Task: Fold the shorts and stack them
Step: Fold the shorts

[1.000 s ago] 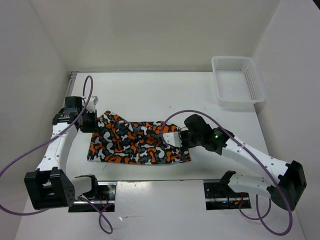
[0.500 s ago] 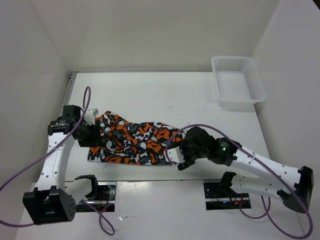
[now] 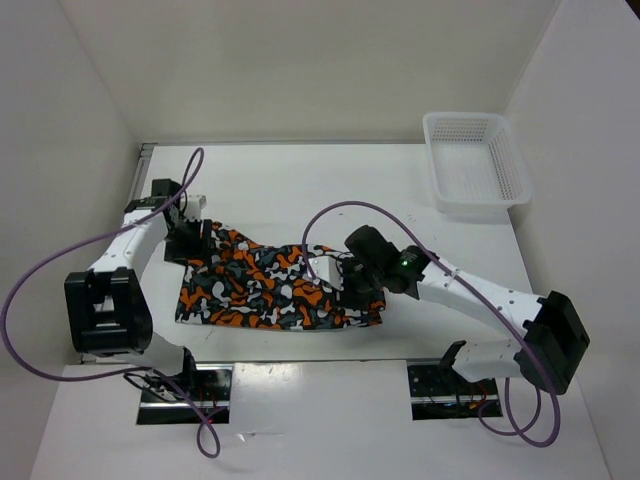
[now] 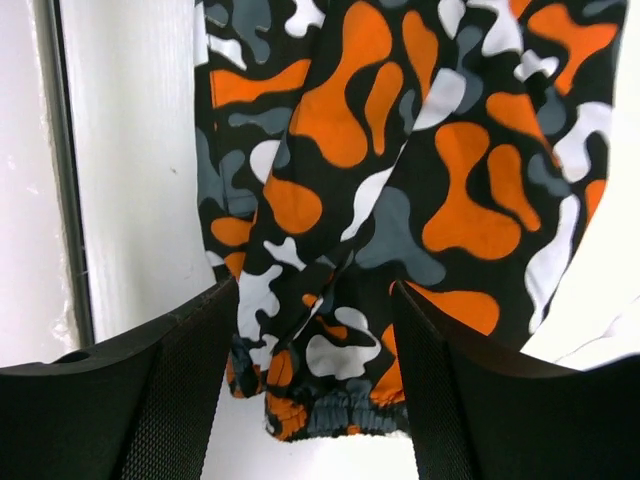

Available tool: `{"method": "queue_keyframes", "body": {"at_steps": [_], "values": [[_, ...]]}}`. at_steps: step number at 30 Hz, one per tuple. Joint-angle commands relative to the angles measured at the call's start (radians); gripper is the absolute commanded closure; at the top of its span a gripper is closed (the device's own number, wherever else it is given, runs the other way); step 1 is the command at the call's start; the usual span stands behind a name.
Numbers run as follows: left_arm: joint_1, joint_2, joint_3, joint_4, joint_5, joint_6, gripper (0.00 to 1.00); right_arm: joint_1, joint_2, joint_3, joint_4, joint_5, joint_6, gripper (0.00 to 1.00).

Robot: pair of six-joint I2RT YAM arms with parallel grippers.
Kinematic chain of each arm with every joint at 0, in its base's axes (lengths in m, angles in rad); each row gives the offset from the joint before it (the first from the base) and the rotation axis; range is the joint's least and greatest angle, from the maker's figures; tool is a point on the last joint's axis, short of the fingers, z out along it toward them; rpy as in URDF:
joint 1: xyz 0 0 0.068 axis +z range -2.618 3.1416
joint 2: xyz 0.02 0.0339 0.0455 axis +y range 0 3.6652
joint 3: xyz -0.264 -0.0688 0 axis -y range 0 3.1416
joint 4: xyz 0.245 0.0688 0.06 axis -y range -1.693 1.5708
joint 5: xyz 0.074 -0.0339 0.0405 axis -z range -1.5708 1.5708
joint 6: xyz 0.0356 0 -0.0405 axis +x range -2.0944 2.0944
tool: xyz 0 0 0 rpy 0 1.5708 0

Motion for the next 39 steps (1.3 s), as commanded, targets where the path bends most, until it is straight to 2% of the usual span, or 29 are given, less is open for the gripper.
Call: {"method": "queue_keyframes", "body": {"at_steps": [1,6,14,17,21,25,26,29,30,31,34,36,38,39], "values": [[0.005,0.026,-0.012,-0.056,0.066,0.004,0.29,-0.016,0.023,0.048,-0.072,-0.056,0.053,0.32],[-0.006,0.046,-0.046,-0.046,0.066,0.004,0.29,-0.016,0.044,0.026,-0.072,-0.016,0.076,0.30],[0.006,0.053,0.008,-0.161,0.086,0.004,0.32,-0.027,0.054,-0.006,-0.084,0.024,0.049,0.30],[-0.011,0.040,-0.084,-0.074,0.029,0.004,0.32,-0.027,0.054,-0.024,-0.060,0.024,0.048,0.30],[-0.020,0.089,-0.084,-0.045,0.044,0.004,0.34,-0.027,0.063,-0.024,-0.059,0.035,0.019,0.30],[-0.020,0.110,-0.093,-0.045,0.032,0.004,0.48,-0.027,0.072,-0.043,-0.059,0.046,0.010,0.30],[-0.020,0.110,-0.105,-0.045,0.022,0.004,0.56,-0.027,0.072,-0.043,-0.059,0.055,0.010,0.30],[-0.020,0.121,-0.118,-0.054,0.012,0.004,0.69,-0.027,0.072,-0.055,-0.059,0.055,0.010,0.30],[-0.020,0.121,-0.118,-0.054,0.012,0.004,0.79,-0.027,0.072,-0.055,-0.072,0.055,0.010,0.30],[-0.020,0.130,-0.118,-0.054,0.003,0.004,0.84,-0.027,0.072,-0.064,-0.072,0.055,0.010,0.30],[-0.020,0.130,-0.118,-0.054,0.003,0.004,0.92,-0.027,0.072,-0.087,-0.032,0.102,0.010,0.30],[-0.020,0.119,-0.106,-0.054,-0.006,0.004,0.94,-0.027,0.084,-0.110,-0.006,0.167,-0.001,0.30],[-0.020,0.092,-0.077,-0.054,-0.017,0.004,0.95,-0.027,0.098,-0.122,0.016,0.200,-0.013,0.33],[-0.020,0.069,-0.066,-0.054,-0.040,0.004,0.95,-0.027,0.113,-0.122,0.016,0.223,-0.022,0.39]]}}
